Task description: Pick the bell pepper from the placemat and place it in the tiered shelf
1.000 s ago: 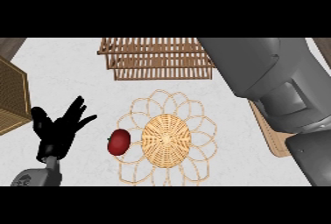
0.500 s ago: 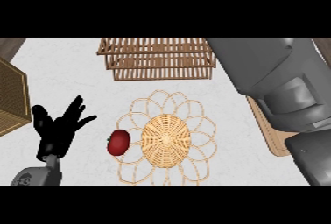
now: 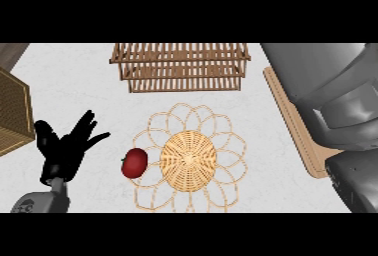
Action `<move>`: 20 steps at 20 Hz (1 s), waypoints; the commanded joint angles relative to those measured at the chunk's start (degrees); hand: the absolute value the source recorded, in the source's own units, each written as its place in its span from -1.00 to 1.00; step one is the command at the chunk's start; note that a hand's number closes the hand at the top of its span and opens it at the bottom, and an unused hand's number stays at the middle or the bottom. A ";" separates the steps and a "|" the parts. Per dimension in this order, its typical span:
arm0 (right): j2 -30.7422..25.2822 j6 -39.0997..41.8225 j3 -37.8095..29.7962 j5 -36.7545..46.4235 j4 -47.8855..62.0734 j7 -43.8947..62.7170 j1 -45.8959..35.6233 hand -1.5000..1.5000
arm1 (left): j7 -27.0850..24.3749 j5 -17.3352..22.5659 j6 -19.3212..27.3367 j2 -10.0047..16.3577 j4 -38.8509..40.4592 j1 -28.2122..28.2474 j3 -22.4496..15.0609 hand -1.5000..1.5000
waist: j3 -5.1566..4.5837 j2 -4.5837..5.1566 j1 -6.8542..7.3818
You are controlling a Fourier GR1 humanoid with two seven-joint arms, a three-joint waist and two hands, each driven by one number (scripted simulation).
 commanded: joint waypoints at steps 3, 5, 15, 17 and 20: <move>-3.47 -7.50 -2.69 0.42 0.01 0.63 -1.54 -1.00 | 0.44 -0.91 0.16 -0.60 3.75 -0.36 -0.13 0.00 | -0.34 0.22 -0.46; -6.63 -8.26 -1.75 2.46 0.83 -0.24 0.48 -1.00 | 1.26 -1.65 0.88 -0.54 -0.17 2.57 -1.01 0.00 | -0.28 0.03 -0.28; -16.89 -7.32 -6.78 -1.76 -9.88 5.61 7.83 -1.00 | -0.44 -1.67 0.56 -1.51 0.52 5.34 -0.55 0.00 | -0.20 -0.61 -2.26; -18.10 -1.82 -6.21 -3.54 -15.65 6.46 12.00 -1.00 | 1.32 -0.25 -0.17 -0.84 -0.55 4.82 0.33 0.00 | -0.15 -1.04 -3.29; -18.70 0.64 -6.09 -5.14 -21.72 7.40 16.47 -1.00 | 0.56 -1.08 0.23 -0.85 1.65 3.28 0.86 0.00 | -0.22 -0.76 -2.97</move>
